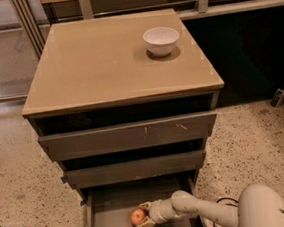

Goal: Pick apple from bottom drawer and place on counter

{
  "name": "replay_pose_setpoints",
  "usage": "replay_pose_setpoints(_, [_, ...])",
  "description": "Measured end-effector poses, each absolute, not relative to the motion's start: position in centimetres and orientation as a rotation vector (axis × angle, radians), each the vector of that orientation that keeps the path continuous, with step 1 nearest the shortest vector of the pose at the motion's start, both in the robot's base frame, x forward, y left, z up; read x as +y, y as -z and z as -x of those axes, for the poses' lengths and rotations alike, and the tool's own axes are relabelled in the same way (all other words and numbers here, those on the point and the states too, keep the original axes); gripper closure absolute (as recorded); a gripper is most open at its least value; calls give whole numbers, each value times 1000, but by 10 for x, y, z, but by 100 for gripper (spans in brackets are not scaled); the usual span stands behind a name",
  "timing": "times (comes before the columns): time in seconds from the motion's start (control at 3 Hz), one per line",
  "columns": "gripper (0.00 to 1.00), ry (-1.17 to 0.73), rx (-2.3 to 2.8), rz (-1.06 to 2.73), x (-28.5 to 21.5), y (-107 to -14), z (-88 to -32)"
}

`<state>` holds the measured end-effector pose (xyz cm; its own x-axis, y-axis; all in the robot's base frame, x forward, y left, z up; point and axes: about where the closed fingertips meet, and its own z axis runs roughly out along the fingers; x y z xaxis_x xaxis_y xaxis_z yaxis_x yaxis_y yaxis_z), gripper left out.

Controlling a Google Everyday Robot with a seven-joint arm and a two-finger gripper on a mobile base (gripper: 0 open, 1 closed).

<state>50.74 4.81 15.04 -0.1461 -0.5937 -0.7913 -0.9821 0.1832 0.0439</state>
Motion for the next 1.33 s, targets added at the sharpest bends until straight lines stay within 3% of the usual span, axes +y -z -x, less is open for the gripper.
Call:
replay_pose_setpoints(0.33, [65, -778, 1824, 1482, 48, -150, -507])
replay_pose_setpoints(0.67, [96, -778, 1824, 1482, 48, -150, -507])
replay_pose_setpoints(1.33, [100, -791, 1837, 1492, 49, -147, -503])
